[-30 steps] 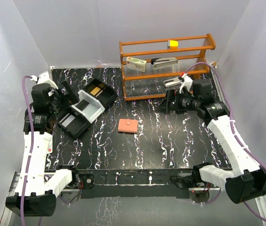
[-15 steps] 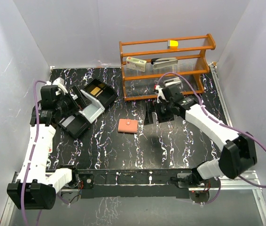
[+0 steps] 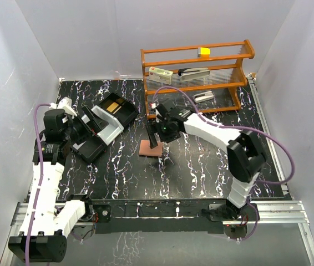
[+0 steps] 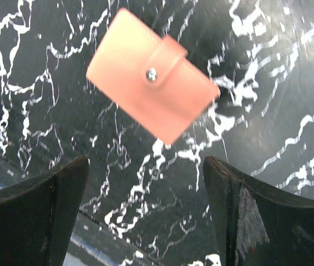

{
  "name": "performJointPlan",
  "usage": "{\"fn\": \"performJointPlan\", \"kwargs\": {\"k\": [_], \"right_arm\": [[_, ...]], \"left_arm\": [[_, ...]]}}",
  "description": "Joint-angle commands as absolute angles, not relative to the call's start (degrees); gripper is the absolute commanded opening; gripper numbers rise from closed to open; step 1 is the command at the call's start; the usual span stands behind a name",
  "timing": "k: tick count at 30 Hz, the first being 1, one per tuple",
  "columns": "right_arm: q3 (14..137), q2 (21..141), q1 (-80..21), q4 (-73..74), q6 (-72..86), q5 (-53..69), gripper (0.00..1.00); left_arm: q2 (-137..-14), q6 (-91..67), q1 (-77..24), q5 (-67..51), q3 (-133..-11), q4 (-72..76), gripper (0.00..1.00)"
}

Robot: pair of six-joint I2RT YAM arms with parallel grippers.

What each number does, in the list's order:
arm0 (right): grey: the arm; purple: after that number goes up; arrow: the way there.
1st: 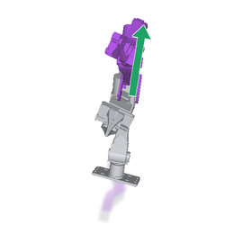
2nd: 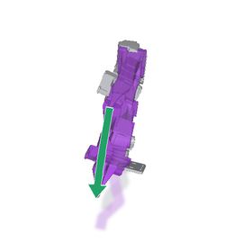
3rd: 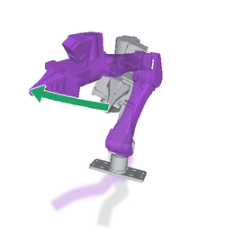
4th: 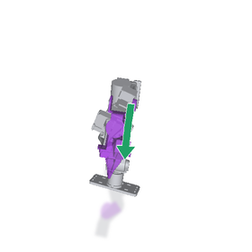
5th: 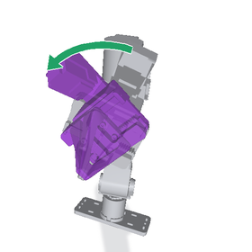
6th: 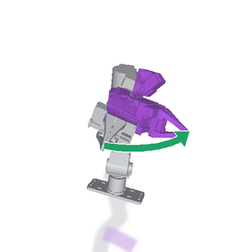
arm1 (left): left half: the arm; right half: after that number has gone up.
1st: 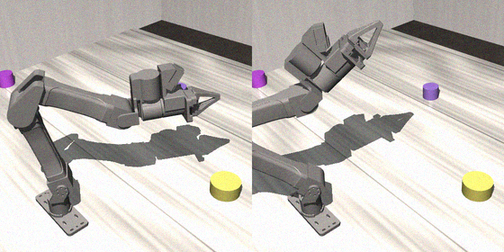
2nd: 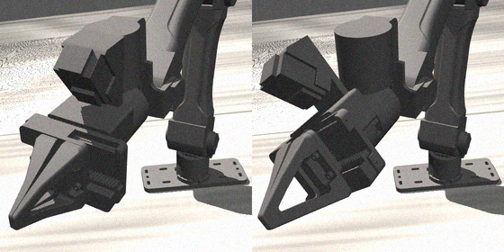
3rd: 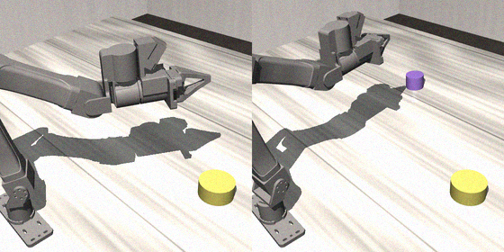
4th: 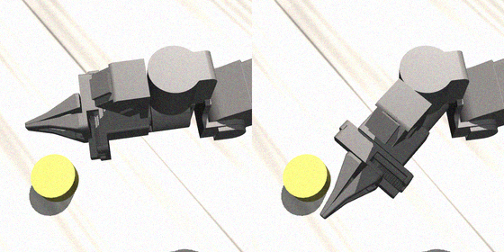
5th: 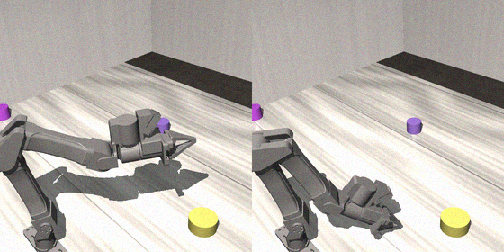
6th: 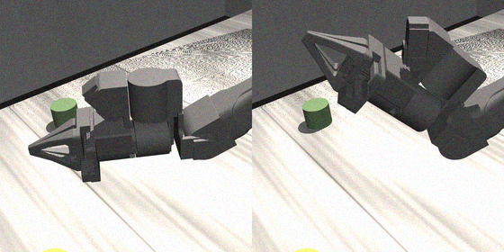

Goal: Take the credit cards out of the card holder

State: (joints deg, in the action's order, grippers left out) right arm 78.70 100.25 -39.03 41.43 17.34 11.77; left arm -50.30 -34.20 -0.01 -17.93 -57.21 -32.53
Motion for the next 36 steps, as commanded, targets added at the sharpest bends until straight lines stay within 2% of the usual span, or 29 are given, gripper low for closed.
{"fn": "performJointPlan", "kwargs": {"k": [1, 9, 15, 20, 24, 28, 32, 36], "right_arm": [[85.6, 106.2, -40.4, 39.5, 14.2, 7.8, 0.82], [93.4, 117.2, -41.6, 40.6, 11.3, 5.9, 0.73], [88.3, 118.6, -42.2, 41.7, 11.3, -1.8, 0.67], [73.3, 109.4, -42.1, 37.1, 17.6, -2.7, 0.65], [56.7, 95.8, -42.2, 32.3, 27.8, -1.1, 0.63], [45.7, 82.7, -42.2, 30.7, 37.4, -1.0, 0.62], [42.9, 72.3, -42.2, 29.2, 38.6, 3.7, 0.64], [48.3, 69.1, -42.1, 31.7, 35.2, 1.9, 0.72]], "left_arm": [[-48.6, -35.3, -0.2, -16.8, -57.8, -32.6, 0.99], [-47.0, -35.1, -0.2, -14.8, -58.1, -34.0, 0.99], [-47.0, -34.6, -0.3, -14.8, -58.1, -33.8, 0.99], [-47.0, -34.7, -0.2, -15.5, -57.3, -33.3, 0.99], [-46.8, -35.2, -0.2, -15.7, -56.7, -33.0, 0.99], [-47.1, -36.3, -0.2, -18.0, -55.1, -31.1, 0.99], [-48.5, -37.2, -0.2, -21.6, -53.9, -29.0, 0.99], [-49.3, -38.3, -0.2, -24.2, -53.3, -28.4, 0.99]]}}
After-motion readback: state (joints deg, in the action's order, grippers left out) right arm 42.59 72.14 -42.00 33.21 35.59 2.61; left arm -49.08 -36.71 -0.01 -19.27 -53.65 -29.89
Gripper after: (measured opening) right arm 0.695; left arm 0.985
